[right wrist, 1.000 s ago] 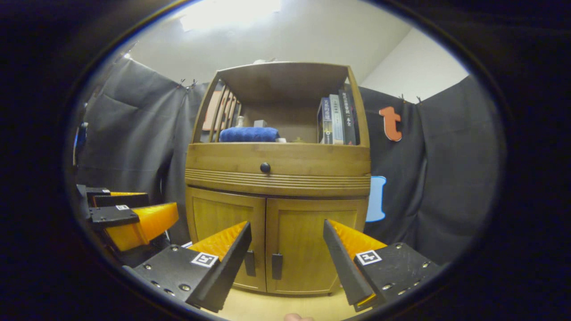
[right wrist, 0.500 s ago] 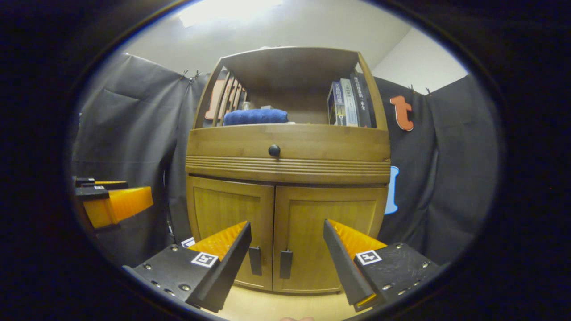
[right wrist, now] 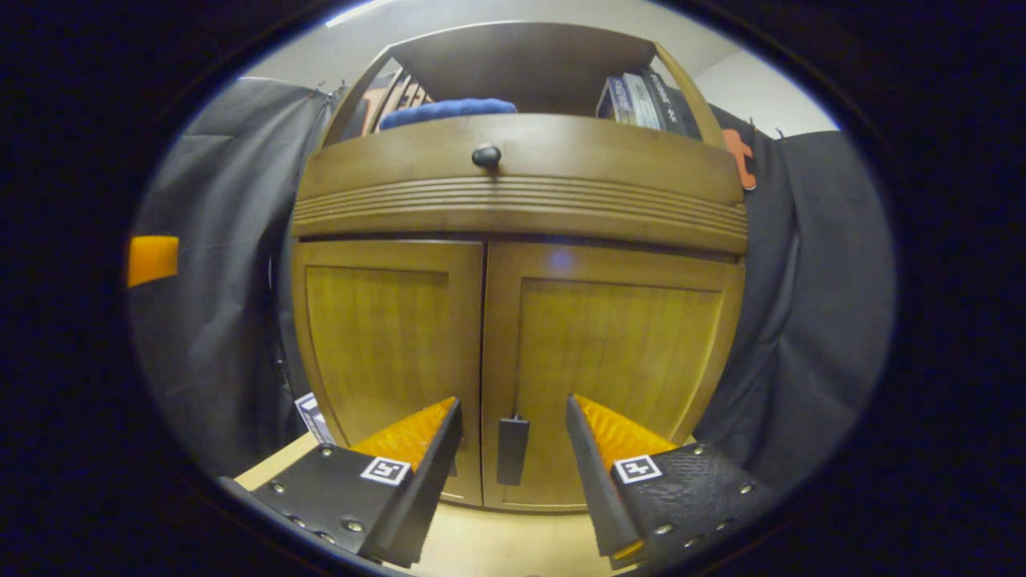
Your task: Open the right door of the double-door shoe cabinet with the right hand, and open the left door with the left hand.
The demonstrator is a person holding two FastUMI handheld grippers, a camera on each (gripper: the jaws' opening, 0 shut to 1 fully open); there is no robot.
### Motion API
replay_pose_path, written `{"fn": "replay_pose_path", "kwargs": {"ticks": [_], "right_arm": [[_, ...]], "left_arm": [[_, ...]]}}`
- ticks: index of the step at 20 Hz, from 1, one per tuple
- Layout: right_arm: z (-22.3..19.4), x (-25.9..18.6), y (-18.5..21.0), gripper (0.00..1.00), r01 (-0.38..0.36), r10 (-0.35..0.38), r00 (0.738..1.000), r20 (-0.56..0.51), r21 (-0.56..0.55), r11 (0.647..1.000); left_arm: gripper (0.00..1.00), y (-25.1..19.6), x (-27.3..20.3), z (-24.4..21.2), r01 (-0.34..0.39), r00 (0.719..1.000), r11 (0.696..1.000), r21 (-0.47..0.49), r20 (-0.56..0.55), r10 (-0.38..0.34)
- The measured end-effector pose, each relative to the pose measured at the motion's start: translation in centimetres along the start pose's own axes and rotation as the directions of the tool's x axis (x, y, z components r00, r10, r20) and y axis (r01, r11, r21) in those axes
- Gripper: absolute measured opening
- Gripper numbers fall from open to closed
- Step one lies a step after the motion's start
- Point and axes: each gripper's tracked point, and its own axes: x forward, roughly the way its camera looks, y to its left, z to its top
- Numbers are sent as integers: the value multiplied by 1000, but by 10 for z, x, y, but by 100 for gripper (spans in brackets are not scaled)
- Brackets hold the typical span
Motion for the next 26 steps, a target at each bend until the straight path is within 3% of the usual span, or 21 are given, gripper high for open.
{"fn": "replay_pose_path", "kwargs": {"ticks": [4,6,9,10,12,17,20,21,26], "right_arm": [[-29,27,6,78,6,-6,998,-66,-5,1000],[-40,36,3,62,19,-20,996,-92,-7,1000],[-55,52,4,60,21,-21,991,-132,-4,1000],[-59,56,5,44,16,-14,990,-140,8,1000],[-62,59,7,36,18,-15,988,-155,17,1000],[-63,57,7,33,46,-38,986,-163,44,998],[-63,55,6,24,72,-62,983,-171,52,996],[-63,54,5,29,73,-63,984,-170,54,996],[-64,29,2,29,83,-71,985,-160,71,994]], "left_arm": [[95,22,2,0,-55,998,998,11,3,55],[97,30,3,-1,-78,997,997,13,-2,78],[96,40,1,-3,-107,994,994,15,-10,107],[97,42,0,-3,-114,993,993,13,-9,114],[97,46,-2,-4,-125,992,992,8,-10,125],[98,52,-11,0,-147,989,989,6,-2,147],[98,53,-18,1,-147,989,989,6,-1,147],[98,54,-20,2,-147,989,989,6,0,147],[97,52,-28,6,-131,991,991,-1,7,131]]}}
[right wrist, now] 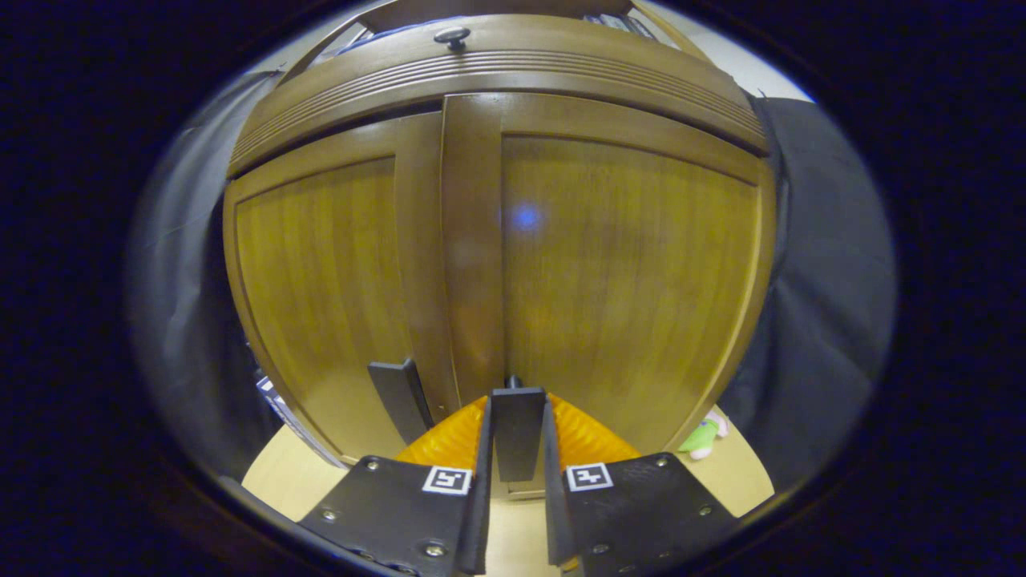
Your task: Open the right door of the double-door shoe cabinet with the right hand, and open the left door with the left hand.
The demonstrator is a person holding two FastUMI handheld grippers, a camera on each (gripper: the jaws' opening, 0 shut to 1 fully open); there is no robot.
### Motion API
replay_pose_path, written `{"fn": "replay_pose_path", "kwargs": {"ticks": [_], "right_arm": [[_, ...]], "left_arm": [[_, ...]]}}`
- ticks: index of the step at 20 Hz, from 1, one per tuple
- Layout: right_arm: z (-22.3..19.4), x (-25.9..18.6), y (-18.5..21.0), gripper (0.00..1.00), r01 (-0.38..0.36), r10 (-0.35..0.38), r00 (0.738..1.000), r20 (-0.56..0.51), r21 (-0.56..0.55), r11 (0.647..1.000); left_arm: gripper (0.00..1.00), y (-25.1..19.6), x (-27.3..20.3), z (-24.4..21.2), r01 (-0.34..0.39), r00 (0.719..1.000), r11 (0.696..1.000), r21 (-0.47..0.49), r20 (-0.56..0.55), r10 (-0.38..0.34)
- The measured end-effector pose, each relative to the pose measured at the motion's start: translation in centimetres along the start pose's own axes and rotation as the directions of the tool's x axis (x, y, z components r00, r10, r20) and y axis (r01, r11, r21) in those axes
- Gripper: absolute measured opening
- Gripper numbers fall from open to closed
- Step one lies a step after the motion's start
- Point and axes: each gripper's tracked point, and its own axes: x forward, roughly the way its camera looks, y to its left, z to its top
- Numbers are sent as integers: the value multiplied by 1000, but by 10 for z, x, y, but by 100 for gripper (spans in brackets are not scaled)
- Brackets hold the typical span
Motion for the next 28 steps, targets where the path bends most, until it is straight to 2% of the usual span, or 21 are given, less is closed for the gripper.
{"fn": "replay_pose_path", "kwargs": {"ticks": [3,8,9,14,21,28], "right_arm": [[-11,-22,-11,29,16,-15,1000,-1,19,1000],[-17,-49,-25,29,37,-37,999,-4,47,998],[-16,-51,-25,22,35,-34,999,-8,62,997],[-24,-67,-36,21,83,-81,996,-22,65,994],[-30,-93,-57,22,98,-96,995,-24,92,991],[-40,-124,-88,21,166,-165,986,-22,88,982]], "left_arm": [[95,-6,-5,2,30,1000,1000,-5,5,-30],[97,-21,-11,6,87,996,996,-7,12,-87],[97,-23,-11,7,97,995,995,-7,13,-96],[95,-36,-14,6,142,990,990,-18,10,-141],[95,-52,-13,0,188,982,982,-28,2,-188],[98,-81,-12,-12,253,967,967,-39,-24,-254]]}}
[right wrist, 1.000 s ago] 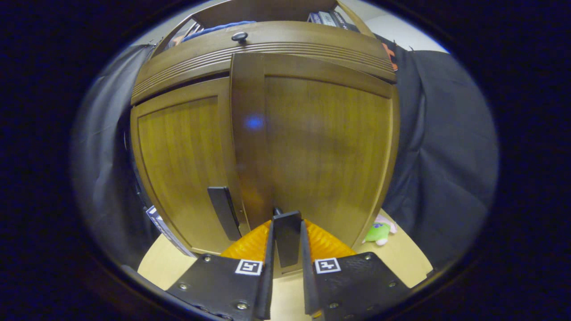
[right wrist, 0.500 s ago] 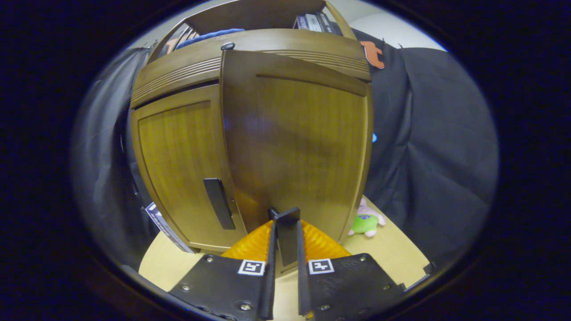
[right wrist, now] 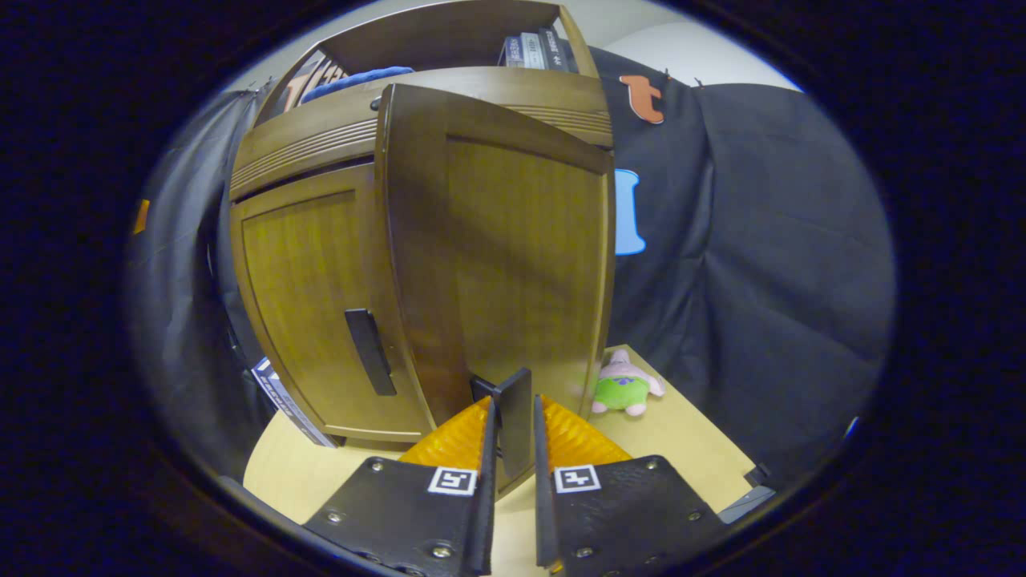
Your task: Open the right door of the double-door shoe cabinet with the right hand, and open the left door with the left hand.
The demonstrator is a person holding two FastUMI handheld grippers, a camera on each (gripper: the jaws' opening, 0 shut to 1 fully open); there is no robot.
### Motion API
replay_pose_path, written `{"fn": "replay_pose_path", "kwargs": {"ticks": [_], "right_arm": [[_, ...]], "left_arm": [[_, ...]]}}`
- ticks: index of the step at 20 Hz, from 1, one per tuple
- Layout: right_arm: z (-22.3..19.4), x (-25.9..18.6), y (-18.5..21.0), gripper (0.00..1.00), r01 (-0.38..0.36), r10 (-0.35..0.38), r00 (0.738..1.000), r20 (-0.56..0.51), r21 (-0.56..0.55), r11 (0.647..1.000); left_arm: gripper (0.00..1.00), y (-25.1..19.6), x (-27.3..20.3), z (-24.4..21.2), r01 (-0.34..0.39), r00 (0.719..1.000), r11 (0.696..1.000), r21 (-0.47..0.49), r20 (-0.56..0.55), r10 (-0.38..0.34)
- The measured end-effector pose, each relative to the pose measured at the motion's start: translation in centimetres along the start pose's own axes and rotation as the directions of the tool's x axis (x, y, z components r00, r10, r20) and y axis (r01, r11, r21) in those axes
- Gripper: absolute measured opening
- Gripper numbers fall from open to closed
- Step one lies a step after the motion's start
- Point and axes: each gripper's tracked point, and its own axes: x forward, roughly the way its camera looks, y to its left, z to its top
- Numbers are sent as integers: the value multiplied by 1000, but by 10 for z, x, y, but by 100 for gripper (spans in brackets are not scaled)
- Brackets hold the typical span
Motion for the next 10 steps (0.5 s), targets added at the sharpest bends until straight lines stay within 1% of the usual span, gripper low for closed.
{"fn": "replay_pose_path", "kwargs": {"ticks": [4,8,10], "right_arm": [[-3,-10,-24,21,36,-36,999,2,11,999],[-5,-18,-51,21,82,-82,997,-5,21,996],[-5,-19,-59,21,76,-76,997,-4,36,996]], "left_arm": [[98,-15,6,-3,40,999,999,-5,-4,-40],[98,-39,11,-9,99,995,995,-20,-16,-99],[98,-49,12,-10,125,992,992,-22,-19,-126]]}}
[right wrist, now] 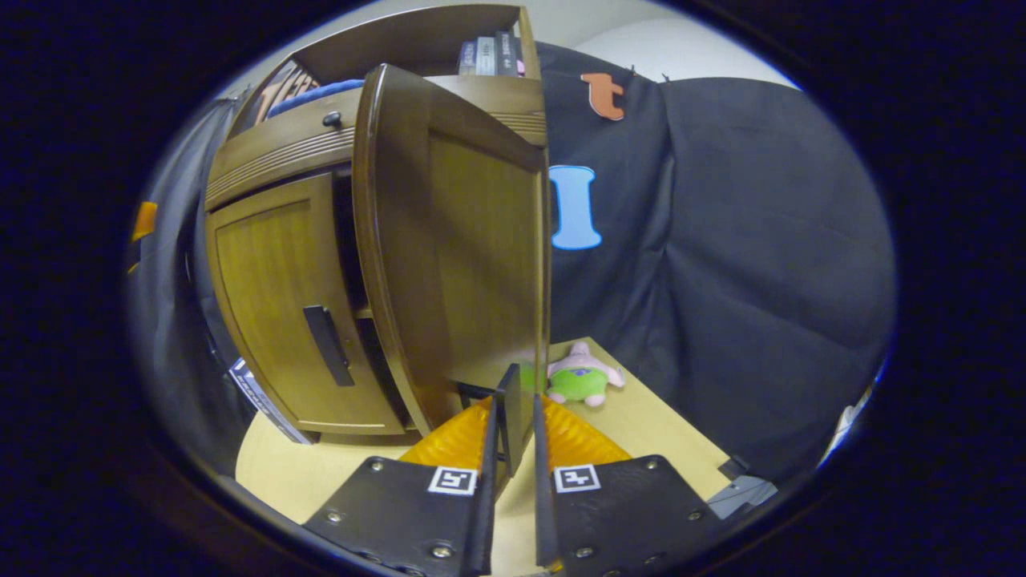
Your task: Open the right door of the double-door shoe cabinet with the right hand, and open the left door with the left hand.
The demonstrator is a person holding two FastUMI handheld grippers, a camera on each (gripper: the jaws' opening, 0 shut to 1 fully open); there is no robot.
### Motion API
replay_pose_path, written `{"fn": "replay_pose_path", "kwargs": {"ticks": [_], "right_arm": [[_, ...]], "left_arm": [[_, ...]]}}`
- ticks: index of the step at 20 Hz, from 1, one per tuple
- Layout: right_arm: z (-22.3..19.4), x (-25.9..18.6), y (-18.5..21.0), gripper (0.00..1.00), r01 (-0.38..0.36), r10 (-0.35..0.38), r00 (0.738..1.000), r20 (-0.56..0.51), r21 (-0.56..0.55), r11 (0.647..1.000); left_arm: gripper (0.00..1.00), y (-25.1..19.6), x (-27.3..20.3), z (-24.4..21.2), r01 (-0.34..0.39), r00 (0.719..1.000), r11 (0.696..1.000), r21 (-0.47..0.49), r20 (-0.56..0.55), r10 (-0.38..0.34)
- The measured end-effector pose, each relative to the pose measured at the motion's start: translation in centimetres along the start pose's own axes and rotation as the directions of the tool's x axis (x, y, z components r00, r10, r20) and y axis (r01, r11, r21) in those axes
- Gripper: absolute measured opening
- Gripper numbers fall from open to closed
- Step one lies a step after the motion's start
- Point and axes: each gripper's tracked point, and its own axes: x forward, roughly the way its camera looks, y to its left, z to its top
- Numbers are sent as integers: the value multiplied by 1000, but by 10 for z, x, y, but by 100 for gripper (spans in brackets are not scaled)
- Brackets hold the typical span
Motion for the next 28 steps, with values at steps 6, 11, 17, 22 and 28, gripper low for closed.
{"fn": "replay_pose_path", "kwargs": {"ticks": [6,11,17,22,28], "right_arm": [[2,-3,-35,21,43,-43,999,12,-11,999],[4,0,-62,22,76,-76,997,16,-10,997],[7,0,-86,6,83,-83,997,11,10,997],[9,-6,-99,6,94,-95,995,23,5,996],[15,-11,-130,6,165,-165,985,54,-7,986]], "left_arm": [[98,-20,4,-1,54,999,999,-1,1,-54],[97,-26,5,-4,65,998,998,-14,-6,-65],[96,-30,7,-12,65,998,998,-9,-22,-65],[97,-30,15,-24,56,998,998,11,-42,-55],[98,-39,36,-43,65,995,998,2,-75,-64]]}}
